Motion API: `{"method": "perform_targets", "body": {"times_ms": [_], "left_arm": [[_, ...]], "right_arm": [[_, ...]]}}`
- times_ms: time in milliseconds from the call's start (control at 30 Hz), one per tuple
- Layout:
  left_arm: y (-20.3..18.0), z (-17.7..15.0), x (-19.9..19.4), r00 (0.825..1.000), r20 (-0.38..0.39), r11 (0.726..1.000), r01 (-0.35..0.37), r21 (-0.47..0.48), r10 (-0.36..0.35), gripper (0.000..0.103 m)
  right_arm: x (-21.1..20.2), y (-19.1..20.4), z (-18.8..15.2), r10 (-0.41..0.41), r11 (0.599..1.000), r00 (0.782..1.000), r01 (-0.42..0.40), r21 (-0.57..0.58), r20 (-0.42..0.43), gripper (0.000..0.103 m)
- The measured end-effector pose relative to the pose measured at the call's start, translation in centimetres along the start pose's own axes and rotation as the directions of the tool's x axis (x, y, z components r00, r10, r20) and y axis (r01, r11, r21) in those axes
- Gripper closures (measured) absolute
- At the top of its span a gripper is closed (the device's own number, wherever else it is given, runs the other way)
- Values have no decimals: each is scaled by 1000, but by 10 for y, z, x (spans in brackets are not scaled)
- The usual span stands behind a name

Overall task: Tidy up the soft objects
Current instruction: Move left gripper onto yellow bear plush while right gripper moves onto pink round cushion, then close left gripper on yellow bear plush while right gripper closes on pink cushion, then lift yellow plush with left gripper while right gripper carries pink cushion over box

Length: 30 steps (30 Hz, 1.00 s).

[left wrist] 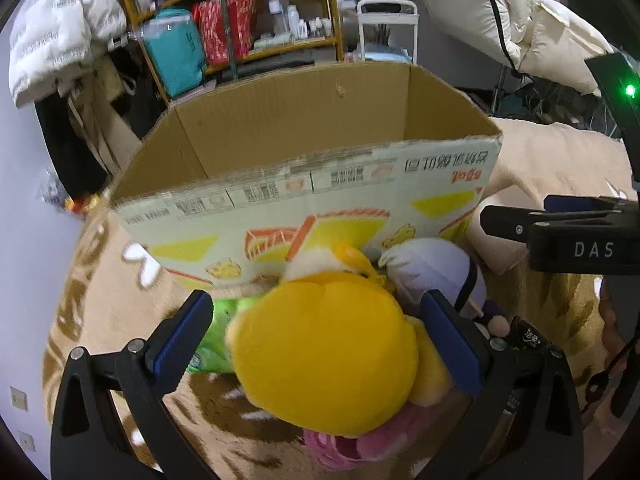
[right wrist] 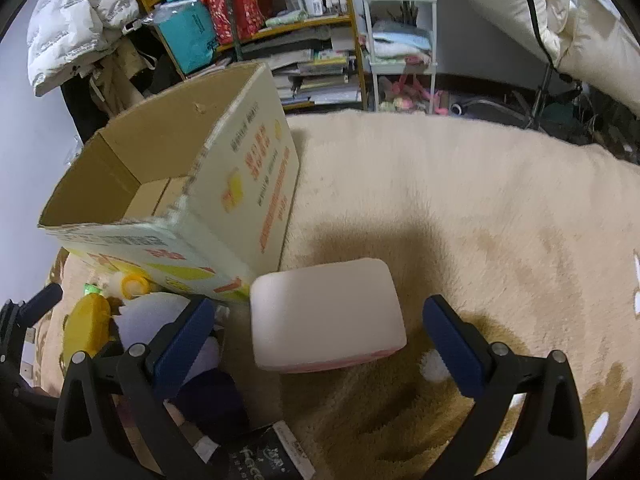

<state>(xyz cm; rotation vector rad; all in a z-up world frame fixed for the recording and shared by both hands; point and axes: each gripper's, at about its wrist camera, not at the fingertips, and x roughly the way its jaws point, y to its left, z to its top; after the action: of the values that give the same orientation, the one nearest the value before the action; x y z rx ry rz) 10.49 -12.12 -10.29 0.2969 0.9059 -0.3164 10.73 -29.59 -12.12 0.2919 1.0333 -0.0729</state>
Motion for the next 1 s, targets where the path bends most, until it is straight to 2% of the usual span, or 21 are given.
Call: {"method": "perform_targets", "body": {"times_ms": [67, 133, 200, 333, 767, 1000], "left_arm": [[2, -1, 4, 1000, -13, 1000, 9, -17, -9, 2], [3, -2, 7, 999, -33, 999, 27, -25, -28, 10], [4, -4, 10, 996, -60, 997, 62, -48, -65, 12], [8, -7, 8, 995, -56, 995, 74, -70, -77, 16], [19, -13, -20, 1000, 16, 996, 14, -89, -13, 18], [23, -16, -41, 997, 75, 996, -29, -89, 36, 18]], "right_arm": [[6, -1, 0, 1, 1000, 1000, 0, 3, -18, 4], [11, -4, -2, -2, 1000, 999, 3, 6, -42, 14], [14, -5, -3, 2, 1000, 998, -2, 11, -64, 16], [12, -1, -5, -9, 1000, 998, 9, -7, -59, 26], [0, -4, -6, -2, 1000, 999, 2, 10, -44, 48], [-27, 0, -8, 18, 1000, 1000, -19, 22, 21, 52]]}}
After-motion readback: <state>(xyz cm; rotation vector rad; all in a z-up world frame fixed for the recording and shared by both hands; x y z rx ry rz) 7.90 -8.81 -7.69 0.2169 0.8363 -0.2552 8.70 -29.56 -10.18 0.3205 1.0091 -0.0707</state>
